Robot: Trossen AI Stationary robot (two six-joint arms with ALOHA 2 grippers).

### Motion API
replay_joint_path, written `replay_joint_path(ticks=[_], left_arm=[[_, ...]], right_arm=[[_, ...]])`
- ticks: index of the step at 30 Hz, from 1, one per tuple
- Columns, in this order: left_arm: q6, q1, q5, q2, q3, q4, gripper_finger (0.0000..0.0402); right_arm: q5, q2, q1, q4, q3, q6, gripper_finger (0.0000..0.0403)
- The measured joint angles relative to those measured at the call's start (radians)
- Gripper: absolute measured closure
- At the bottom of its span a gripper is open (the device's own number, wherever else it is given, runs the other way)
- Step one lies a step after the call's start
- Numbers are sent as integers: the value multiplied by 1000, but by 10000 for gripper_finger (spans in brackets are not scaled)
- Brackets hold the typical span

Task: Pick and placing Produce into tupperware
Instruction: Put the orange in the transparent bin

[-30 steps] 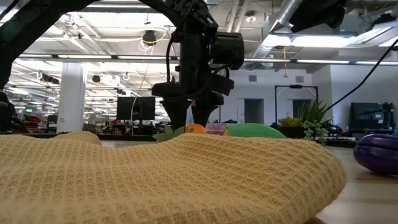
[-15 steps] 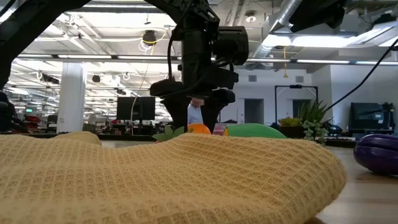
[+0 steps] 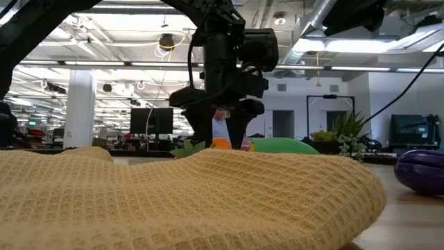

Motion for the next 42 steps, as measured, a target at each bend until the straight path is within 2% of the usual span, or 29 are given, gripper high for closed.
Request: replay_joint_path(ticks=[4,10,25,28,37,42], left_arm=[[0,5,-1,0,0,0,81],[10,18,-61,0,0,-23,81],[27,34,-65,0,0,-49,83],[27,34,-65,0,0,-49,99],[10,34,-43,-1,0,-49,182],[1,34,-39,-2,1,-49,202]], right_arm=[[0,0,0,0,0,0,230],[0,0,0,0,0,0,230],[0,0,0,0,0,0,230],[0,0,0,0,0,0,230],[0,0,0,0,0,0,230],[0,0,0,0,0,0,230]])
